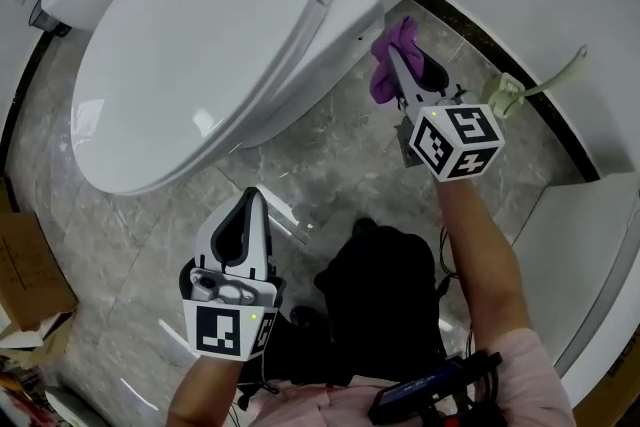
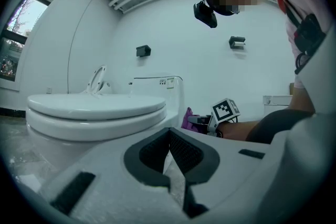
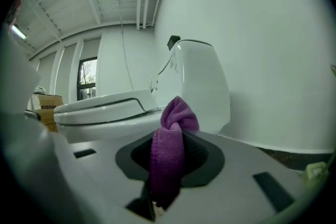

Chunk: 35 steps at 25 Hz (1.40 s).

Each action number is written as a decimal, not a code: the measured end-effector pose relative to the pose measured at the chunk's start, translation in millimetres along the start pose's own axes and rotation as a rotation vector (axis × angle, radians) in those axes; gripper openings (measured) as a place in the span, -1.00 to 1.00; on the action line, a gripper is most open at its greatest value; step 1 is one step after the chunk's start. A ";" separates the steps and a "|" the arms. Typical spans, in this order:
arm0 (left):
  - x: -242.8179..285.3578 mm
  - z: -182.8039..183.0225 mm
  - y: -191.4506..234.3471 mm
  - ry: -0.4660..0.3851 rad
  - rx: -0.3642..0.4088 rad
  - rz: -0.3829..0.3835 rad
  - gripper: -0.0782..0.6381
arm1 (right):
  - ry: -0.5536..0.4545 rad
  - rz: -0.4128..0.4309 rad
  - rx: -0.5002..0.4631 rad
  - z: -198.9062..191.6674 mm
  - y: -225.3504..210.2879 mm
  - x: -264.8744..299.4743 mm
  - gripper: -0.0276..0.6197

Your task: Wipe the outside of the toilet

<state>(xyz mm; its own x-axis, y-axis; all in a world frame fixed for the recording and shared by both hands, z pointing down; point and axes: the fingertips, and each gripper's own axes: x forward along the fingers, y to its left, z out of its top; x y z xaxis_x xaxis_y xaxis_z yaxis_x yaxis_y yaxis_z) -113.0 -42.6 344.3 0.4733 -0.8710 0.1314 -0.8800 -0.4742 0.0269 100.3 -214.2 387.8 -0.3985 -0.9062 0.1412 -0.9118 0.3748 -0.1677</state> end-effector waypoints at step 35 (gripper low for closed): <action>-16.1 -10.2 21.8 0.017 0.011 0.043 -0.76 | 0.042 0.135 -0.004 -8.0 22.6 52.1 -0.66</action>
<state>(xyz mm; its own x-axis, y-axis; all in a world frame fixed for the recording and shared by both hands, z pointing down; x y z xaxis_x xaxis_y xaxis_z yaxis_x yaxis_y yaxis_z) -140.1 -37.6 352.9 0.4341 -0.8884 0.1495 -0.8991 -0.4377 0.0095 58.1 -251.4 399.2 -0.5212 -0.8386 0.1587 -0.8501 0.4935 -0.1841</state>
